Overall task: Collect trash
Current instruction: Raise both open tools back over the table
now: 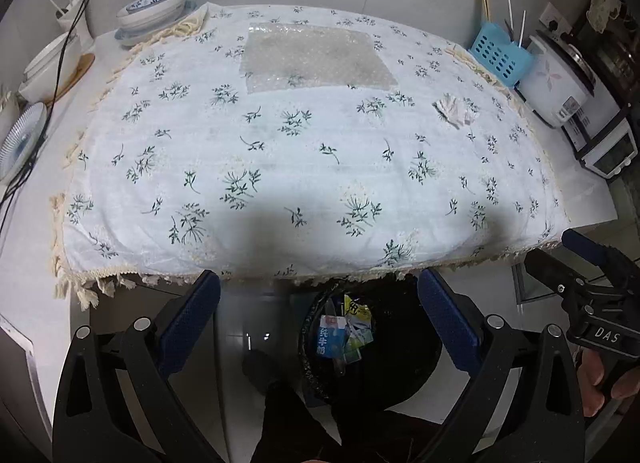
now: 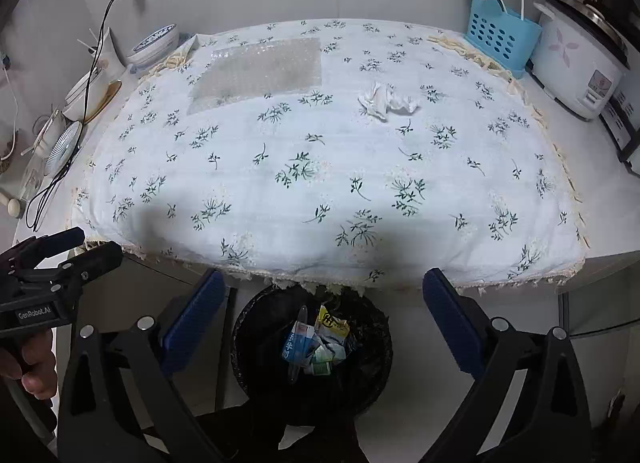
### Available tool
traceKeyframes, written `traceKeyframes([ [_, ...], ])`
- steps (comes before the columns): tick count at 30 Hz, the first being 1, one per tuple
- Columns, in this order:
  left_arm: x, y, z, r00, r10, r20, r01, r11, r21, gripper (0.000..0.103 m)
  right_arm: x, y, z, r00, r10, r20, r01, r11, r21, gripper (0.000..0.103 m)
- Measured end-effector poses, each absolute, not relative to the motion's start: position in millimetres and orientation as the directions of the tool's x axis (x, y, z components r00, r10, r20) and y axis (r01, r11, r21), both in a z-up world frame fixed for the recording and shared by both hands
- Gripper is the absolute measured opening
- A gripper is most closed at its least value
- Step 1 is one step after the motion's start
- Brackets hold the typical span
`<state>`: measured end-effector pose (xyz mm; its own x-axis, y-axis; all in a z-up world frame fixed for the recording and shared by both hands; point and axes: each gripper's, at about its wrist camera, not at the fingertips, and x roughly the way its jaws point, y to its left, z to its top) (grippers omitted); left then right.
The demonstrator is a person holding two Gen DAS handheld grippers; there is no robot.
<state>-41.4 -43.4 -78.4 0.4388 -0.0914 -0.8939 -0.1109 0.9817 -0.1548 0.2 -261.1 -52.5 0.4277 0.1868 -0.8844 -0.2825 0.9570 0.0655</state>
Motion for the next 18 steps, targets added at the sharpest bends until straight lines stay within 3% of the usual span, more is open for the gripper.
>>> traceKeyframes([
  [18, 42, -37, -39, 0.469, -0.062, -0.881, -0.152, 0.977, -0.15, 0.097, 78, -268, -18, 0.498, 0.165, -0.851, -0.282, 0.959, 0.021, 0.095],
])
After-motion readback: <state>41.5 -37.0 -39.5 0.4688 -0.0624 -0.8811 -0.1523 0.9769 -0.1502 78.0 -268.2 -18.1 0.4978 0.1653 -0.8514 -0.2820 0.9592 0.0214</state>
